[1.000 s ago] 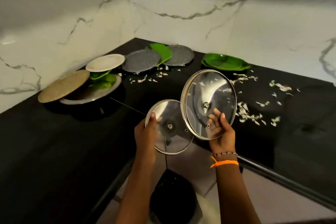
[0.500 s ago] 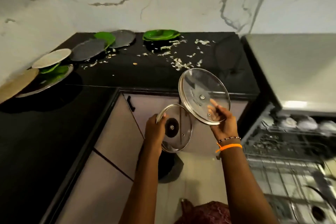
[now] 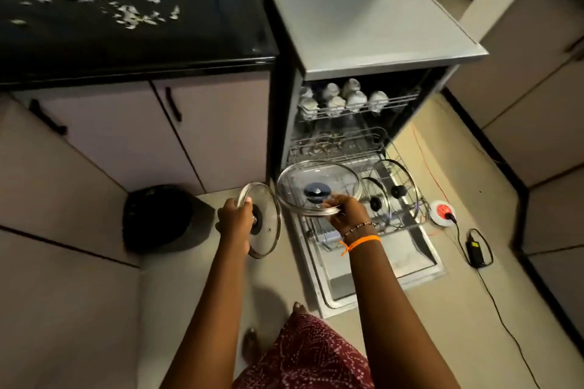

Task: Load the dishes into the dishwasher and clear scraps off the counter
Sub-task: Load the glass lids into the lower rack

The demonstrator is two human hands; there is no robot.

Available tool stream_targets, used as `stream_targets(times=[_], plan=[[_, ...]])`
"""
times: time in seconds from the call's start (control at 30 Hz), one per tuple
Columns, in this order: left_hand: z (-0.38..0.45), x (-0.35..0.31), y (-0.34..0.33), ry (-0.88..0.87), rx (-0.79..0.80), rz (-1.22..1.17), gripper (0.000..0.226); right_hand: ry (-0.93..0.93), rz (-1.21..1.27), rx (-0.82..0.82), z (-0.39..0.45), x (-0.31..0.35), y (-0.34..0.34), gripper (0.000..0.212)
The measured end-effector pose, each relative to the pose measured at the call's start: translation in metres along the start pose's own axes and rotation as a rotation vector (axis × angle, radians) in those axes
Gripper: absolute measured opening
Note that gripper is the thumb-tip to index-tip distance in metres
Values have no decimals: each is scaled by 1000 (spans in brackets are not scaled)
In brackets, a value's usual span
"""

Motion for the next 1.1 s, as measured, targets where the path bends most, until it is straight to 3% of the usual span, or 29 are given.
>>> stream_targets(times=[0.17, 0.33, 0.5, 0.6, 0.9, 1.03, 1.1], plan=[[-14, -5, -66, 13, 61, 120, 36, -4, -137, -191, 19, 15, 89, 13], [-25, -9, -142, 32, 124, 38, 30, 21, -265, -314, 55, 47, 160, 17], [-30, -1, -222, 120, 118, 40, 25, 7, -657, -308, 133, 69, 212, 19], [-31, 13, -266, 195, 109, 56, 31, 11, -805, -277, 162, 77, 231, 37], [21, 88, -339, 329, -24, -17, 25, 231, -1044, -204, 258, 66, 226, 37], [54, 119, -361, 391, -82, -152, 39, 362, -1201, -169, 309, 54, 209, 17], [68, 128, -370, 390, -102, -205, 38, 432, -1302, -154, 330, 52, 201, 19]])
Point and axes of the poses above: each hand's wrist, its own z-axis towards the middle knuckle, its own y-axis out of the back of the hand, x = y × z, the point moved 8 cm from there along z, towards the middle knuckle
